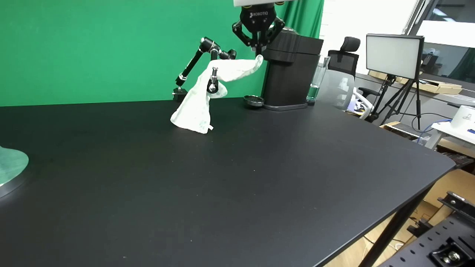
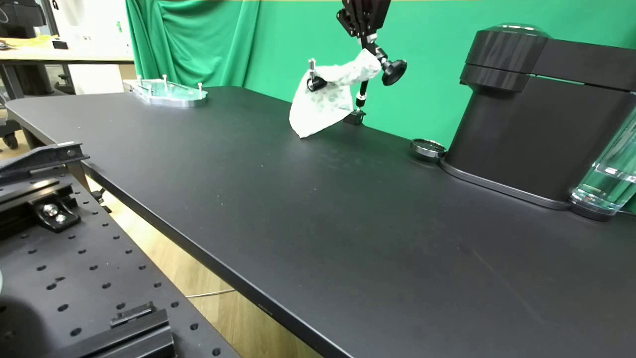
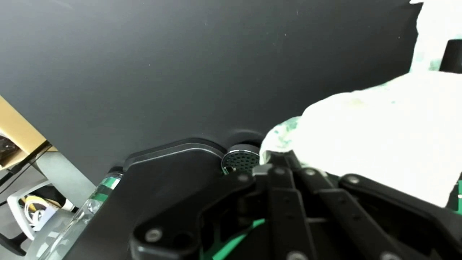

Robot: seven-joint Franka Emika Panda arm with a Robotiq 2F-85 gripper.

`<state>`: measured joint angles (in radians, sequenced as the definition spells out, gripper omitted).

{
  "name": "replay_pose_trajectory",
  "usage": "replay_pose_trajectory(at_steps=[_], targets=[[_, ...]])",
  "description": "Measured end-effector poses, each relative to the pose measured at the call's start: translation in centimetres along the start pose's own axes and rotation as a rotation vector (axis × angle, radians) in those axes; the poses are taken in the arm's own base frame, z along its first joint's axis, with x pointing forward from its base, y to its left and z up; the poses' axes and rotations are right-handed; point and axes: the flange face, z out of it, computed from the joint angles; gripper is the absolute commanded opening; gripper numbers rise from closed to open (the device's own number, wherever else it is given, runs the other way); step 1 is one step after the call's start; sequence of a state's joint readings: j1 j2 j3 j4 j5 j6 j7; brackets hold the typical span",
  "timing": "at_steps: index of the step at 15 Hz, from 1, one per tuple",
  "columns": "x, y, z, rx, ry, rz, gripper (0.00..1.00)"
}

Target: Hang the cloth on the black stand

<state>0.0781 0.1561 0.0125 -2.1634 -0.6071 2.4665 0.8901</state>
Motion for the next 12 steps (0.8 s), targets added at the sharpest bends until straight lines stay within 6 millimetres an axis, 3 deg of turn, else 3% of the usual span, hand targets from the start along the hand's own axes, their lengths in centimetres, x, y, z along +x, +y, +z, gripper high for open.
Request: replay_pose_trajectory(at_steps=[7,12], targets=[[-1.6,-0.5,4.7,-0.020,-0.088,0.013,0.00],[-2.4,-0.6,6.5,-0.021,-0.137,0.039,0.00]])
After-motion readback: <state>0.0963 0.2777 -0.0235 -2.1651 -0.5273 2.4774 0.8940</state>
